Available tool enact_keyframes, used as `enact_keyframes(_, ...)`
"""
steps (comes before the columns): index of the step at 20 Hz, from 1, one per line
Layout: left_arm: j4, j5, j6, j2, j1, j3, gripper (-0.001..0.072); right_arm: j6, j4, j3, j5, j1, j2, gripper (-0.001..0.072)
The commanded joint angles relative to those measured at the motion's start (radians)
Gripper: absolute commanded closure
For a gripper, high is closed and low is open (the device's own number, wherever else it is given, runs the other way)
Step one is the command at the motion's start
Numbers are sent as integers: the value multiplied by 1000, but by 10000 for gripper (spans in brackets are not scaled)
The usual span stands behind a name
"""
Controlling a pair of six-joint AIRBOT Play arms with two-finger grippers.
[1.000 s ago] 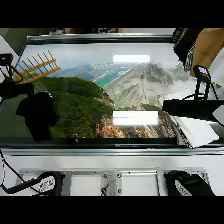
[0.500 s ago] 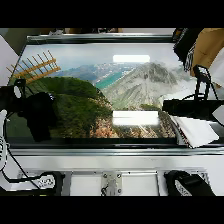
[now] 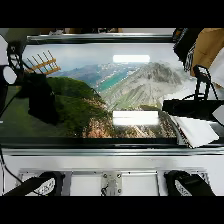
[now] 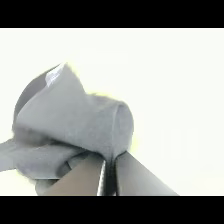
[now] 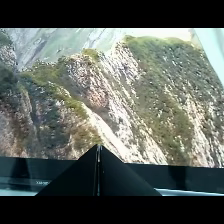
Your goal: Fold the clothes and pants, and hang the long-sleeved shirts on hangers.
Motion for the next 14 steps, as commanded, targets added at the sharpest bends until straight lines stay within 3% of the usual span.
enact_keyframes(1, -62, 59, -2, 150, -243, 133, 701, 0, 0, 0, 0, 1, -1, 695)
enact_keyframes(5, -55, 122, 18, 236, -507, 146, 701, 1, 1, 0, -11, 1, -1, 695)
enact_keyframes(9, -56, 193, 17, 219, -620, 146, 701, -64, -47, 5, -77, -11, 0, 697)
enact_keyframes(11, -58, 154, 16, 176, -617, 146, 701, -76, -112, 21, -122, -31, 0, 697)
enact_keyframes(14, -66, -4, -2, 58, -570, 124, 701, -76, -121, 22, -150, -71, -4, 696)
